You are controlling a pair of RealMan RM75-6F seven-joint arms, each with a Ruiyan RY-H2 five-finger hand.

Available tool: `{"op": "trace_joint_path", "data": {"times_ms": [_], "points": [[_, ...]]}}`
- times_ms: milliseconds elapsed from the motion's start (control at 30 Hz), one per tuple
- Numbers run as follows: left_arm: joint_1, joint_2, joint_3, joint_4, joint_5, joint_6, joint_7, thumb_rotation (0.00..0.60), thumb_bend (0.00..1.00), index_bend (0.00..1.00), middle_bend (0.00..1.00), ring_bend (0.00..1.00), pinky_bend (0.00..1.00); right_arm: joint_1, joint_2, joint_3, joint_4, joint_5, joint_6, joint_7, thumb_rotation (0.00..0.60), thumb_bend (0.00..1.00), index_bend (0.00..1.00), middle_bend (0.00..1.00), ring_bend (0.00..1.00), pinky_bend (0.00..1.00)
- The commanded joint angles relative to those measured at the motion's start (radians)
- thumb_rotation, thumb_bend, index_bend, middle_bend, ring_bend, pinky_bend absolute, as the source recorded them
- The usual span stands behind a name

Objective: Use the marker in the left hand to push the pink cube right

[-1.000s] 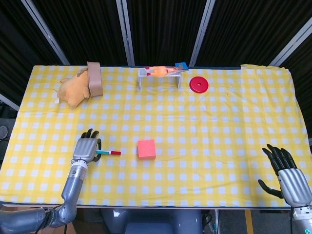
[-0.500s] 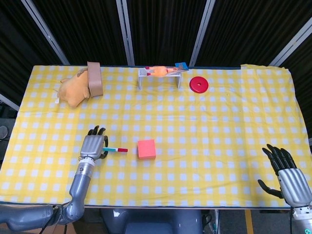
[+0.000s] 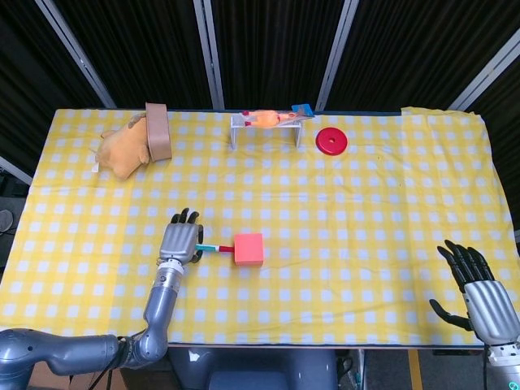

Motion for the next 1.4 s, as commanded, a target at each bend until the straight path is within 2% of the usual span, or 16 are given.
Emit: {"op": "trace_joint_path", "data": {"times_ms": [33, 600, 933, 1400], "points": [[-0.023, -0.028, -0.014, 0.021, -0.019, 0.011, 0.023, 0.6, 0.46, 0.63, 0.12, 0.0, 0.12, 0.0, 0.001, 0.0, 0.0, -0.001, 0.0, 0.002, 0.6, 0.32, 0.0, 0.0, 0.0, 0.0], [-0.125, -0.136, -0.081, 0.086, -0.064, 0.011, 0.073, 0.6, 0.46, 0.63, 0.12, 0.0, 0.12, 0.003, 0.002, -0.002, -0.005, -0.003, -0.003, 0.01, 0.6, 0.32, 0.0, 0.0, 0.0, 0.0], [-0.167, -0.179, -0.092, 0.102, -0.071, 0.01, 0.087, 0.6, 0.46, 0.64, 0.12, 0.0, 0.12, 0.003, 0.004, 0.0, -0.004, 0.0, -0.001, 0.021, 0.6, 0.32, 0.0, 0.0, 0.0, 0.0], [-0.181, -0.187, -0.096, 0.102, -0.08, 0.016, 0.087, 0.6, 0.46, 0.64, 0.12, 0.0, 0.12, 0.003, 0.004, 0.0, -0.004, 0.0, -0.001, 0.02, 0.6, 0.32, 0.0, 0.0, 0.0, 0.0]]}}
